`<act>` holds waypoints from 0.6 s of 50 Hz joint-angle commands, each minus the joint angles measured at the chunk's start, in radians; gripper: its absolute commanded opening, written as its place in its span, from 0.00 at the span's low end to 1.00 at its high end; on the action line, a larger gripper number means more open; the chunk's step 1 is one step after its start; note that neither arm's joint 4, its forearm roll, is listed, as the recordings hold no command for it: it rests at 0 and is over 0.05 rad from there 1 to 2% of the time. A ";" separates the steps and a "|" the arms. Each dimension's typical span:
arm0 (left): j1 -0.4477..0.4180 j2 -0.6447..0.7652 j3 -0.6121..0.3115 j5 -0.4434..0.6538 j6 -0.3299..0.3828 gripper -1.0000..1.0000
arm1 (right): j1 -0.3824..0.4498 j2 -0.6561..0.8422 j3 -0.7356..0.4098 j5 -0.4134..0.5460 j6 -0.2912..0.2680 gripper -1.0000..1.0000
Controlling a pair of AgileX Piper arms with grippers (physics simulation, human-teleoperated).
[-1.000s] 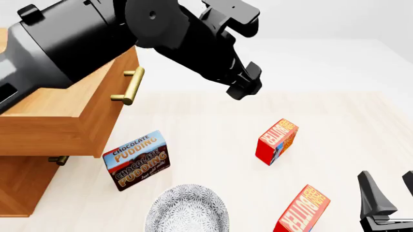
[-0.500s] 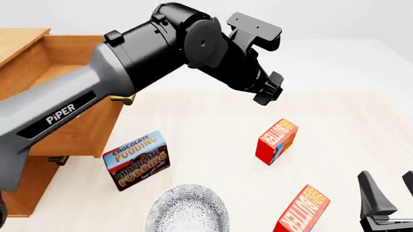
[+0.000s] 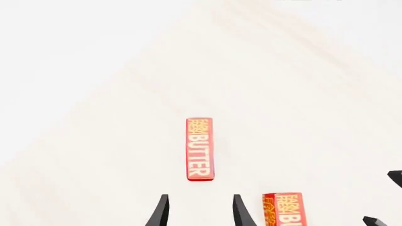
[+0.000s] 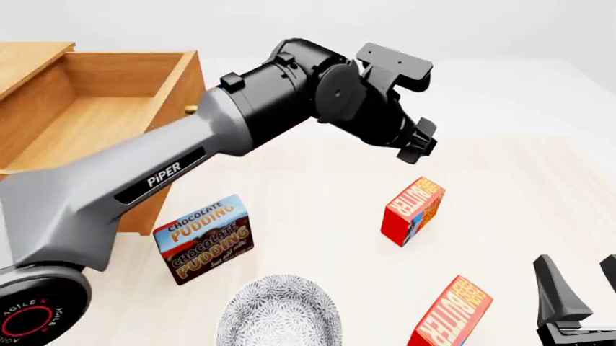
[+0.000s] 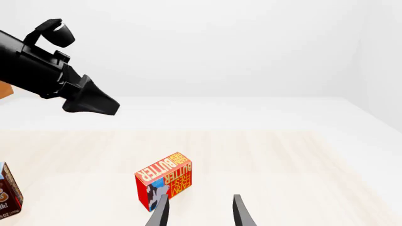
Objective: Put the butter at the front in the top drawer of the cabinet and close it.
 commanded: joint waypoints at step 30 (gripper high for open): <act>0.009 0.151 -0.003 -0.114 -0.081 1.00 | 0.000 -0.001 0.001 0.000 0.000 1.00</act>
